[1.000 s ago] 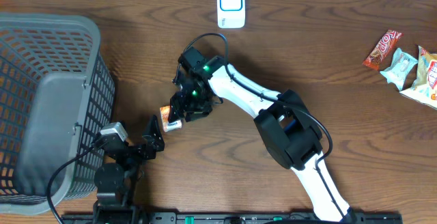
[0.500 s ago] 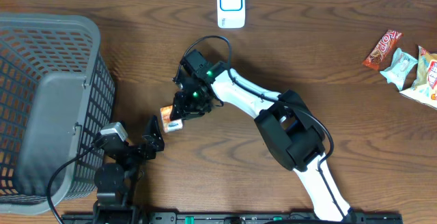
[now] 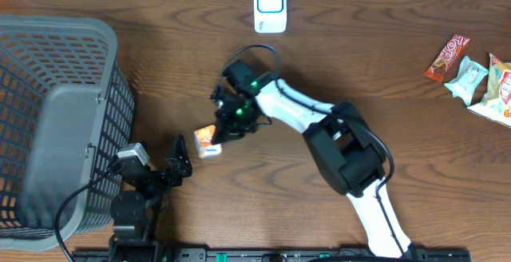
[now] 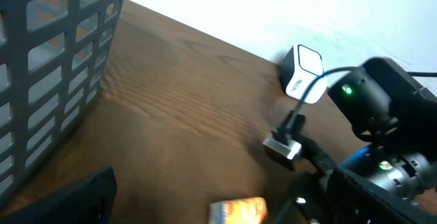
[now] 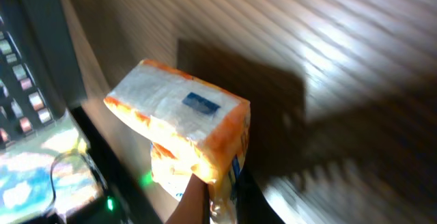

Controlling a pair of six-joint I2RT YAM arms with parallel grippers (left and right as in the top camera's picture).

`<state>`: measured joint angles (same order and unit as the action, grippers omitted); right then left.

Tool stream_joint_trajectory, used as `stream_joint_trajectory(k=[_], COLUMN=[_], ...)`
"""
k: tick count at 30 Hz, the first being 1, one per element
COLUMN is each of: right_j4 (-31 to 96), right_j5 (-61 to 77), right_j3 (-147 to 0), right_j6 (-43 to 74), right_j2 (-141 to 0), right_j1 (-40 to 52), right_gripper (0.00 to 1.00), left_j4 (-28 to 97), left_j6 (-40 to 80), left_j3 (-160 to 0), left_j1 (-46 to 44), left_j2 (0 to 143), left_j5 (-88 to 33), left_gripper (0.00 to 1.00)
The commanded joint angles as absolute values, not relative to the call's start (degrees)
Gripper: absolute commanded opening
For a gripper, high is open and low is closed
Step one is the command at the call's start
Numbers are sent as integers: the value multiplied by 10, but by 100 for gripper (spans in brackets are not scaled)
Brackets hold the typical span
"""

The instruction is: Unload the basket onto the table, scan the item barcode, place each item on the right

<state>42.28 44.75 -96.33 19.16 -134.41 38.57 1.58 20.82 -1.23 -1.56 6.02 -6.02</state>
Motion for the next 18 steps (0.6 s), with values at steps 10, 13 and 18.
stream_joint_trajectory(k=[10, 13, 18], right_j4=[577, 581, 578], right_j5=[361, 277, 185], right_j3=[-948, -948, -948], right_j6=[-50, -44, -16], right_j2=[-1282, -1233, -1188], right_j1=[247, 244, 259], right_gripper=[2, 11, 40], left_j4=[34, 34, 34], left_j6=[213, 213, 213], left_j3=[-2, -2, -2], left_j1=[-13, -13, -13], left_j2=[60, 60, 60], left_j5=[-66, -66, -66], left_gripper=[98, 98, 98])
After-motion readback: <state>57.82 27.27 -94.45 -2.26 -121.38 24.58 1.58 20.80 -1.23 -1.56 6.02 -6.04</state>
